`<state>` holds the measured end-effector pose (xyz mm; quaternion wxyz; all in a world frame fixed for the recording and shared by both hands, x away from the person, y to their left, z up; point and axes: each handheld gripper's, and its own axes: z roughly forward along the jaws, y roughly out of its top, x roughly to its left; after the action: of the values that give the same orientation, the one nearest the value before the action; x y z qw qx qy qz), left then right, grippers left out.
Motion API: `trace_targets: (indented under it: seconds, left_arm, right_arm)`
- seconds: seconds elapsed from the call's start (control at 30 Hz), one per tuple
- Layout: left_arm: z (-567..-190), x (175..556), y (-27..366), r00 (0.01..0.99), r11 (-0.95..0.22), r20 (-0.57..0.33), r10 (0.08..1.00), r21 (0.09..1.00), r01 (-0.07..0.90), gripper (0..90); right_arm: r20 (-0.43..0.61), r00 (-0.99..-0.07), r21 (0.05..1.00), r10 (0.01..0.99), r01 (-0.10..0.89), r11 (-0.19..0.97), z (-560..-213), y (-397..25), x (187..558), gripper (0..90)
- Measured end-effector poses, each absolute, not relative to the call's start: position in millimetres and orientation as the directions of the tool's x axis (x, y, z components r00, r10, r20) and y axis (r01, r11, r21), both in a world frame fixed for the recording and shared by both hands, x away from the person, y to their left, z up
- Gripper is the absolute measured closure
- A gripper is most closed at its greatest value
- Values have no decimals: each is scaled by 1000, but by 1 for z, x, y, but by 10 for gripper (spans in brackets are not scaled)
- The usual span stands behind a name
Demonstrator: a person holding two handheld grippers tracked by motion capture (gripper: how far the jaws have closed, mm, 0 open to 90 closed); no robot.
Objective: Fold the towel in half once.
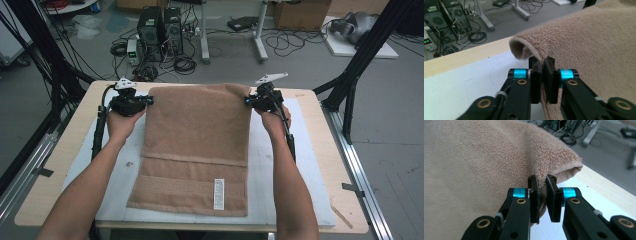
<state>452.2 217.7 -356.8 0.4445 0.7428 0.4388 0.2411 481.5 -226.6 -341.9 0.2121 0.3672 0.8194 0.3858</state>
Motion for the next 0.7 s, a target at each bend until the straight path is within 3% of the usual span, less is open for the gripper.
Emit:
trace_targets:
  seconds: [0.03,0.07,0.13,0.27,0.7]
  left_arm:
    - [-361,453,219,503,-216,-54,862,860,463,683]
    - [-364,453,221,511,-220,-60,858,855,470,656]
    - [-371,448,224,514,-218,-67,855,853,474,626]
    - [-384,435,228,548,-233,-86,832,842,487,601]
    - [-423,381,228,659,-343,-84,747,801,490,566]
  right_arm:
    - [-47,-624,785,780,460,415,-346,-227,483,625]
    - [5,-627,770,779,500,397,-353,-229,485,580]
    - [15,-636,737,771,528,422,-362,-227,483,488]
    - [29,-665,737,747,519,434,-371,-224,469,424]
    - [60,-750,769,658,455,449,-394,-221,395,451]
